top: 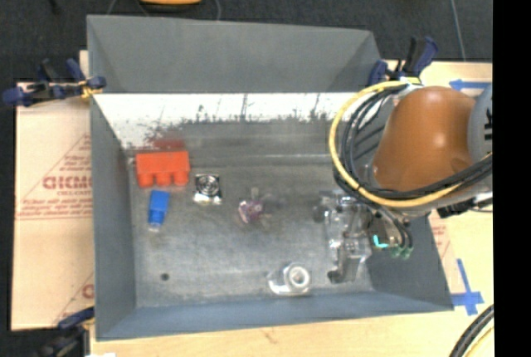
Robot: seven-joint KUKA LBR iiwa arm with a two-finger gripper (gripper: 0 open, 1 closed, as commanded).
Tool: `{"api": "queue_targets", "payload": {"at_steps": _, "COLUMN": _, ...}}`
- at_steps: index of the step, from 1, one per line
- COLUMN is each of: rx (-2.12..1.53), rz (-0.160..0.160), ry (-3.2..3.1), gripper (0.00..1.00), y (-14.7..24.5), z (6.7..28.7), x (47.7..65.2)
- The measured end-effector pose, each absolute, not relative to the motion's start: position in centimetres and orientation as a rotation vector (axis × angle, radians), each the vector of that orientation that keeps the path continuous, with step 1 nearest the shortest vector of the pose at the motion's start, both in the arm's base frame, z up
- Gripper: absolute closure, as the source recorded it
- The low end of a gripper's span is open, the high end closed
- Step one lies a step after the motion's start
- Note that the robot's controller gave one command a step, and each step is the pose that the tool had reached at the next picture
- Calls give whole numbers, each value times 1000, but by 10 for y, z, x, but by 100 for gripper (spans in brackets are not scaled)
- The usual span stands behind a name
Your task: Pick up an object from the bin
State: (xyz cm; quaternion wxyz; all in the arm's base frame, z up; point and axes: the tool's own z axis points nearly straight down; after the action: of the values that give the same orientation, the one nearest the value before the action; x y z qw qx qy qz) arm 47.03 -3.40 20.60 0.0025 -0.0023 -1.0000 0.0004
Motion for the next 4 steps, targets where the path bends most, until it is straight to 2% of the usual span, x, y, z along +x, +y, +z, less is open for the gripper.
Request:
{"api": "queue_targets", "payload": {"at_steps": 1, "rx": -102, "rz": -3, "ry": -3142, "gripper": 0, "y": 26, "z": 67, "x": 576}}
{"api": "queue_targets", "payload": {"at_steps": 2, "rx": 113, "rz": 2, "ry": -3148, "gripper": 0, "y": 14, "z": 102, "x": 607}}
{"api": "queue_targets", "payload": {"at_steps": 3, "rx": 269, "rz": 1, "ry": -3132, "gripper": 0, "y": 35, "z": 108, "x": 596}}
{"api": "queue_targets", "payload": {"at_steps": 4, "rx": 325, "rz": 2, "ry": -3125, "gripper": 0, "y": 31, "z": 68, "x": 586}}
